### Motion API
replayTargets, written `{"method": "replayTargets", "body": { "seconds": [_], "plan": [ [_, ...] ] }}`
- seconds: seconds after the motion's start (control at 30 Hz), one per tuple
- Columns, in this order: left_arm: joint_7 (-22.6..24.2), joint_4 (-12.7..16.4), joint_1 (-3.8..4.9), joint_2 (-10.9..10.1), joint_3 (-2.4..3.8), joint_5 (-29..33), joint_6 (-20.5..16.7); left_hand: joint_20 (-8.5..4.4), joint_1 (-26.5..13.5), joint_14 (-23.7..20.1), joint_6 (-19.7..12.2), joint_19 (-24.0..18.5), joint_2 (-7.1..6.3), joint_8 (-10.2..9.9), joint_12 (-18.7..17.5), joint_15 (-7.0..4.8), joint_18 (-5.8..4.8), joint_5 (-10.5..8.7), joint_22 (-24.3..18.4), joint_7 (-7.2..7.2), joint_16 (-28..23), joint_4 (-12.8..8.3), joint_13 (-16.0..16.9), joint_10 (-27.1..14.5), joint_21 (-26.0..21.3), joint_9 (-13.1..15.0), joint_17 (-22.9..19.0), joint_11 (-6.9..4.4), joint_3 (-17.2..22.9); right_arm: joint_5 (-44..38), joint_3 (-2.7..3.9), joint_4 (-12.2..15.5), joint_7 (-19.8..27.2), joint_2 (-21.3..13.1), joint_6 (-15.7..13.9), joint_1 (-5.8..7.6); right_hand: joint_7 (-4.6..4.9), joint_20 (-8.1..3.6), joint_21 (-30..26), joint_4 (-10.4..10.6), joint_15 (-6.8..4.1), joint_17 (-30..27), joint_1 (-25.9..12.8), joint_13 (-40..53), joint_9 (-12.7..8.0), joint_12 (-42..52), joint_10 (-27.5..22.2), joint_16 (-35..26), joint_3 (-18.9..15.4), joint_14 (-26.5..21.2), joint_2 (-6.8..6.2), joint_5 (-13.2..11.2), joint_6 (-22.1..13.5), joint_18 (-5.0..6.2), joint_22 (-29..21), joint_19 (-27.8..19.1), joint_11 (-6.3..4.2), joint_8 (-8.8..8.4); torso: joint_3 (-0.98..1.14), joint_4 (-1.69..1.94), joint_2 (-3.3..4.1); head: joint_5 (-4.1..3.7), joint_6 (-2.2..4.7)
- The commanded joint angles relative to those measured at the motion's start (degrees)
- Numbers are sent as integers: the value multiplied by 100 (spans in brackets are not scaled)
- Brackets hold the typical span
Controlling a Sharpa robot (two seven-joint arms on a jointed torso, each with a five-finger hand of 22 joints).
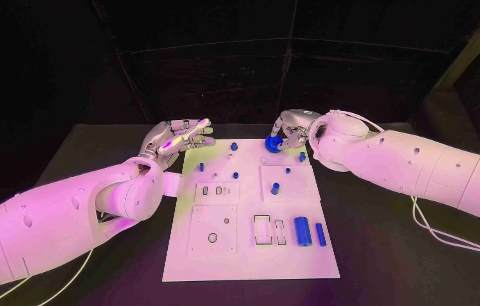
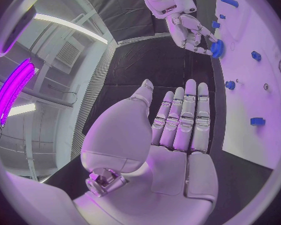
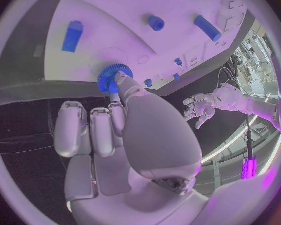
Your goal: Assemble the parts on the task board
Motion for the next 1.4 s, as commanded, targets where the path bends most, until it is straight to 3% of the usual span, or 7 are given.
{"method": "replayTargets", "body": {
  "seconds": [0.03,0.17,0.4,0.63,0.87,1.07,1.4],
  "plan": [
    [10,1,7,1,5,-12,82,-1,14,38,23,23,52,-39,-37,9,81,12,-7,2,-39,-21,-6,42,-24,-6,6,18,-25,-49,4,210,22,-27,-613,7,-82,-1,35,76,-48,0,-210,-26,-6,-2,48,30,145,281,-37,27,320,-44,10,40,-8,-21,-2,11,-2,13,8],
    [7,-2,7,-3,5,-12,81,-1,33,39,22,28,60,-48,-47,9,81,13,-13,1,-50,-39,-6,42,-37,-6,10,18,-21,-3,5,491,-134,-7,-792,3,-64,7,41,76,-37,-9,-299,-35,-20,-23,36,28,221,279,-83,42,290,-46,19,43,6,-85,-2,12,0,38,14],
    [9,-3,7,-1,5,-12,82,-1,33,39,22,28,60,-48,-47,9,81,13,-13,1,-50,-39,-6,42,-37,-6,10,18,-21,-214,4,653,-308,248,-931,-13,-58,13,42,78,-31,-8,-374,-27,-22,-23,40,31,283,279,-114,52,295,-46,21,43,13,-122,-6,15,1,67,10],
    [14,-2,7,7,5,-12,83,-1,45,41,23,33,66,-54,-53,9,81,13,-16,1,-58,-50,-6,44,-45,-6,13,17,-19,-426,-23,504,-355,659,-820,-49,-54,17,41,81,-27,-7,-428,-21,-23,-23,43,33,325,279,-134,44,293,-45,18,40,17,-150,-10,16,0,78,-8],
    [14,1,8,19,6,-12,96,-1,45,41,23,33,66,-54,-53,9,81,13,-16,1,-58,-50,-6,44,-45,-6,13,17,-19,-348,-48,203,-381,1024,-463,-119,-44,22,43,83,-21,-33,-482,-40,-26,-48,26,22,376,273,-145,41,275,-46,22,40,25,-189,-8,16,2,91,-28],
    [18,10,10,18,6,-12,92,-1,45,41,23,33,66,-54,-53,9,81,13,-16,1,-58,-50,-6,44,-45,-6,13,17,-19,-352,-56,84,-456,1179,-290,-159,-40,24,43,83,-19,-34,-501,-42,-27,-53,23,22,391,273,-149,39,271,-46,23,40,28,-201,-10,22,2,104,-41],
    [22,23,12,-5,6,-12,84,-1,45,41,23,33,66,-54,-53,9,81,13,-16,1,-58,-50,-6,44,-45,-6,13,17,-19,-405,-63,38,-596,1247,-100,-179,-36,28,46,80,-14,-60,-530,-46,-27,-61,16,10,413,267,-163,28,263,-47,31,42,33,-221,5,-9,1,122,-61]
  ]
}}
